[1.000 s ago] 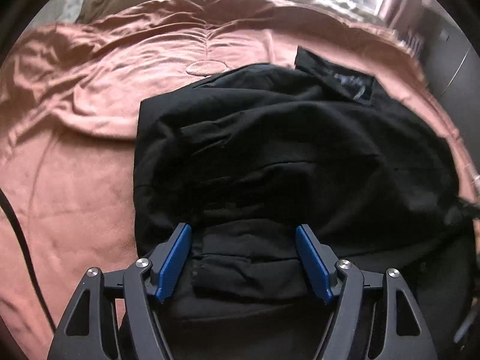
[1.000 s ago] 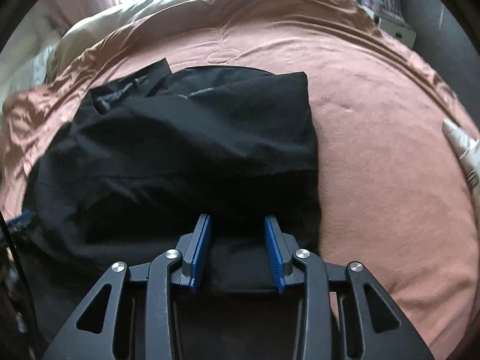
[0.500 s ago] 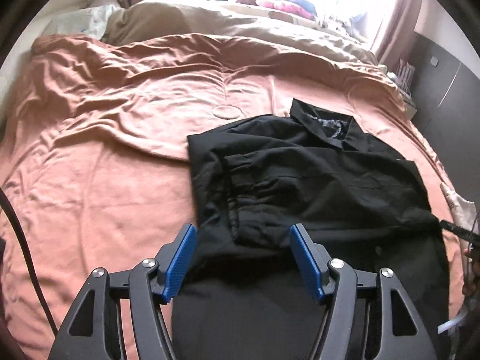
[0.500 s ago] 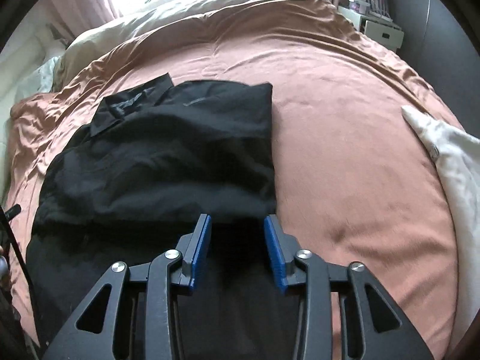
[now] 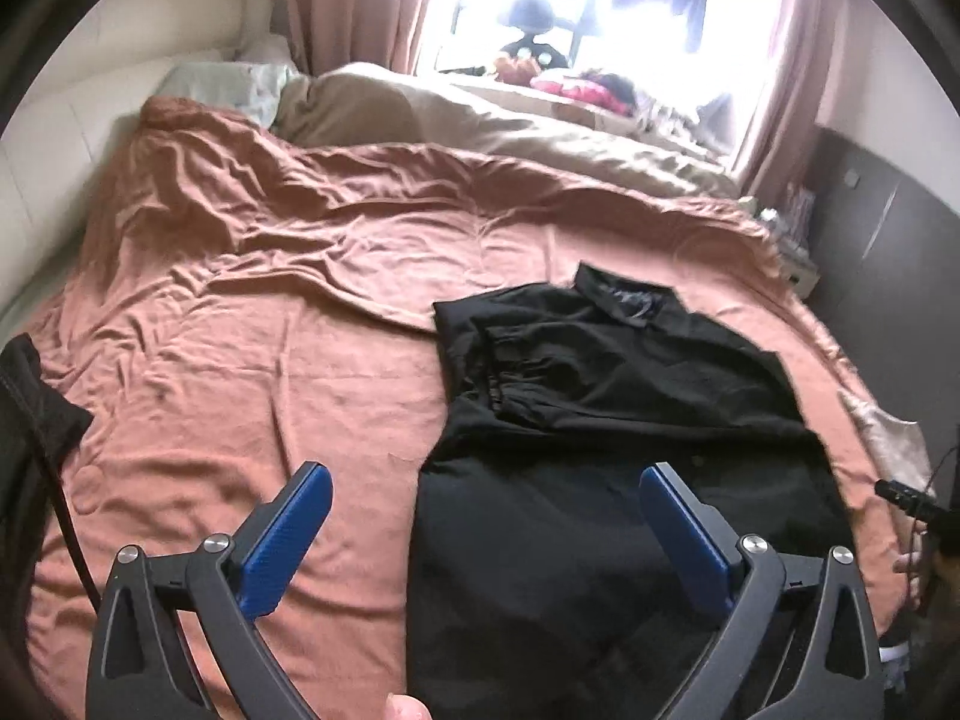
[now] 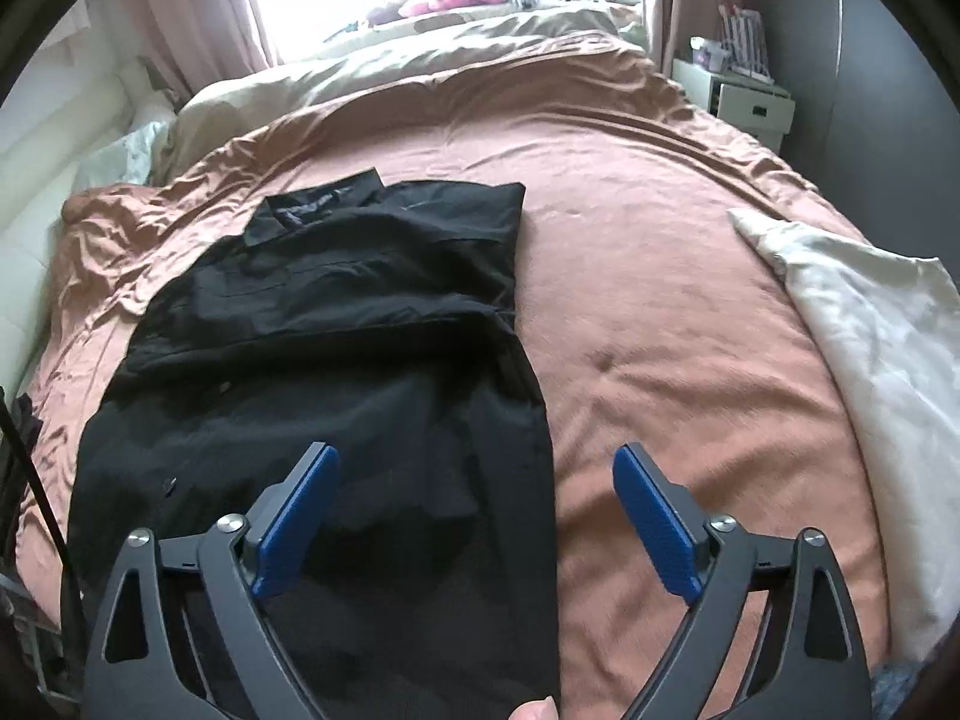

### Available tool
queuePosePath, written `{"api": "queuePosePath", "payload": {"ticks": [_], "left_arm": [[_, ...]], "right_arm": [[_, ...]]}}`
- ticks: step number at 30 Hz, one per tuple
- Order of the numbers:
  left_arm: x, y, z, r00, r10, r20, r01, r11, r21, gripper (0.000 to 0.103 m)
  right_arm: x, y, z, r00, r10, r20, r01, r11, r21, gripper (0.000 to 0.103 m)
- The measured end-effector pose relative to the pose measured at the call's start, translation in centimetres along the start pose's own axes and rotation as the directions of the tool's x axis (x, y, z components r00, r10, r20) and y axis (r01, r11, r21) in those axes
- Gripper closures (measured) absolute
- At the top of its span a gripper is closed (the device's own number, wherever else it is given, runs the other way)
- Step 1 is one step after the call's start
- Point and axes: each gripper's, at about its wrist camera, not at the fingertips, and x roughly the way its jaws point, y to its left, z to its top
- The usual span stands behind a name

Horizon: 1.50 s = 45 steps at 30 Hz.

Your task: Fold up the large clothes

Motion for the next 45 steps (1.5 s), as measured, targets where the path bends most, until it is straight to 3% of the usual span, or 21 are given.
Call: {"api": "queuePosePath", "payload": {"ticks": [3,8,10,15,22,27,33,35,38,41,43,45], "left_arm": [[-2.8,-0.3,-1.3,0.999,-0.025,0.047,0.025,1.0,0.006,0.0],[-5.2,-0.4,-4.0,0.999,-0.032,0.02,0.032,0.999,-0.008,0.0],[-6.7,-0.3,-5.5,0.997,-0.06,0.057,0.062,0.998,-0.028,0.0],[-9.2,-0.9,-8.7,0.996,-0.042,0.082,0.04,0.999,0.016,0.0],[-11.5,1.1,-13.5,0.998,-0.022,0.06,0.027,0.996,-0.087,0.0],[-11.9,2.2,-16.6,0.999,0.027,-0.021,-0.029,0.993,-0.118,0.0],[-11.8,3.9,-20.3,0.998,-0.02,-0.063,0.009,0.985,-0.173,0.006],[-11.7,4.5,-21.6,0.995,-0.07,-0.069,0.055,0.977,-0.205,0.006],[-11.6,4.9,-22.9,0.991,-0.109,-0.073,0.089,0.969,-0.229,0.011],[-10.8,5.6,-24.1,0.982,-0.158,-0.099,0.125,0.953,-0.277,0.024],[-10.2,5.9,-24.6,0.975,-0.187,-0.117,0.144,0.941,-0.307,0.033],[-9.6,6.0,-25.0,0.969,-0.208,-0.135,0.156,0.934,-0.32,0.039]], "right_arm": [[-2.4,-0.3,-1.4,0.999,0.035,0.041,-0.035,0.999,0.009,0.0],[-5.8,-1.3,-4.0,0.991,0.085,0.1,-0.085,0.996,-0.011,0.0],[-6.8,-1.9,-5.1,0.988,0.1,0.117,-0.099,0.995,-0.012,0.0],[-8.6,-2.7,-8.8,0.983,0.119,0.139,-0.112,0.992,-0.055,0.0],[-9.5,-3.8,-13.8,0.983,0.144,0.11,-0.142,0.989,-0.029,0.0],[-9.5,-4.9,-16.7,0.983,0.176,0.051,-0.178,0.983,0.038,0.0],[-9.7,-6.7,-19.7,0.964,0.261,0.049,-0.265,0.955,0.135,0.0],[-9.4,-7.2,-20.7,0.951,0.306,0.044,-0.309,0.936,0.169,0.0],[-8.4,-8.0,-22.0,0.929,0.368,0.037,-0.366,0.902,0.231,0.009],[-6.6,-8.5,-23.0,0.903,0.43,0.013,-0.415,0.861,0.295,0.025],[-5.7,-8.4,-23.3,0.887,0.462,0.008,-0.441,0.841,0.314,0.03],[-5.4,-8.2,-23.2,0.884,0.467,0.007,-0.445,0.838,0.316,0.042]]}}
